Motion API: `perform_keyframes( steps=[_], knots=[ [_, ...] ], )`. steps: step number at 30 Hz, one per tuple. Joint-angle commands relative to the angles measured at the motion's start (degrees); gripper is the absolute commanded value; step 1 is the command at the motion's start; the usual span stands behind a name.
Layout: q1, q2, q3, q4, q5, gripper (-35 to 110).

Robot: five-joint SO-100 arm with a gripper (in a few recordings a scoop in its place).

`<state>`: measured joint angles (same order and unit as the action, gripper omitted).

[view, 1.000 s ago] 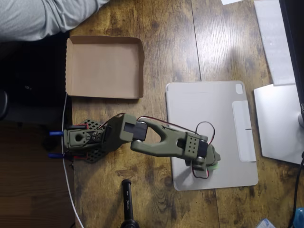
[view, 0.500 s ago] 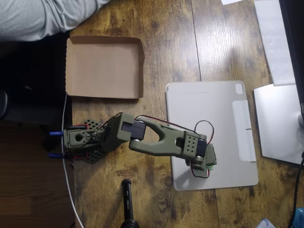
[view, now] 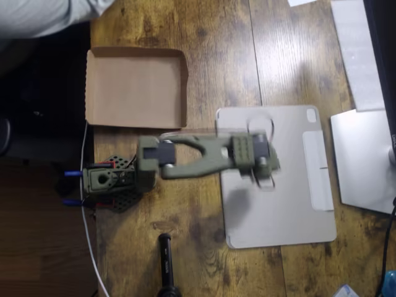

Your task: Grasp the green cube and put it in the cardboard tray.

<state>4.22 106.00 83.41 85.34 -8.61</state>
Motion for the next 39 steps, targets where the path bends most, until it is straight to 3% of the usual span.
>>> perform_keyframes(
  steps=[1, 5, 10, 19, 39],
  knots=[
    [-7.8, 10.4, -1.6, 9.1, 1.1, 8],
    [-18.9, 18.9, 2.5, 17.6, 4.1, 8],
    [-34.4, 25.3, 15.4, 17.6, 6.8, 7],
    [-49.7, 20.1, 14.8, 17.2, 12.5, 8],
    [-56.7, 16.3, 25.7, 5.7, 14.5, 15]
  ],
)
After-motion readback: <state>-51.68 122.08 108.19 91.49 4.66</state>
